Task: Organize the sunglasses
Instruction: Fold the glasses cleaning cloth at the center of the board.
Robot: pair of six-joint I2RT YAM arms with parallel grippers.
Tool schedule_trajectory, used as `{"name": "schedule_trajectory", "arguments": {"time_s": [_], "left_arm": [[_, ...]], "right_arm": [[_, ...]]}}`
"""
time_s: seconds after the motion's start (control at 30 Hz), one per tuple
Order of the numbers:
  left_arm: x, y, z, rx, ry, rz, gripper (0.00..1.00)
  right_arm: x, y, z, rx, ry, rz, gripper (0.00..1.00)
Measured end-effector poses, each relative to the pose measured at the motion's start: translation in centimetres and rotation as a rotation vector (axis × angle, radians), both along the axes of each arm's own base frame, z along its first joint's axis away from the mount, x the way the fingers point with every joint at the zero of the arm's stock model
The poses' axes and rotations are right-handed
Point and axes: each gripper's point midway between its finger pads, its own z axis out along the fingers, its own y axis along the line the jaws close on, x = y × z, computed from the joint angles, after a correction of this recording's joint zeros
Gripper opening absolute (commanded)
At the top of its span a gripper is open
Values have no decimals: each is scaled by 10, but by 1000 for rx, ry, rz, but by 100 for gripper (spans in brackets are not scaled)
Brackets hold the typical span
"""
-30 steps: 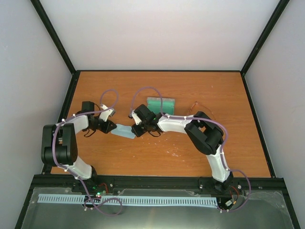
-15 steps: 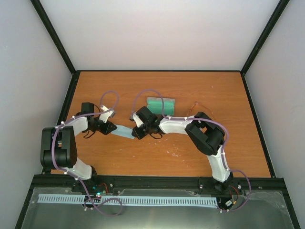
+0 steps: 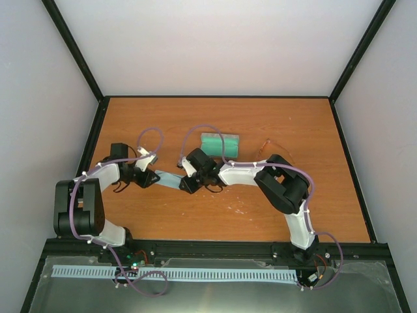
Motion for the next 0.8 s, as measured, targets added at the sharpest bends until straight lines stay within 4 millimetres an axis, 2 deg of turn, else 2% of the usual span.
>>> {"name": "schedule_trajectory", "arguments": {"time_s": [0.47, 0.5, 0.67, 0.73, 0.8], "left_arm": [[-14, 2, -10, 24, 20, -9, 30], [-14, 3, -11, 31, 20, -9, 33], [-12, 7, -9, 62, -8, -6, 68], [-9, 10, -4, 68, -31, 4, 75], [-6, 12, 3, 69, -56, 15, 77]], "right_arm": [[-9, 0, 0, 17, 12, 17, 32], [-10, -1, -1, 16, 13, 18, 33], [-13, -5, -2, 2, 9, -4, 43], [-11, -11, 2, -7, -9, -31, 46], [-4, -13, 11, -8, -36, -65, 47]]}}
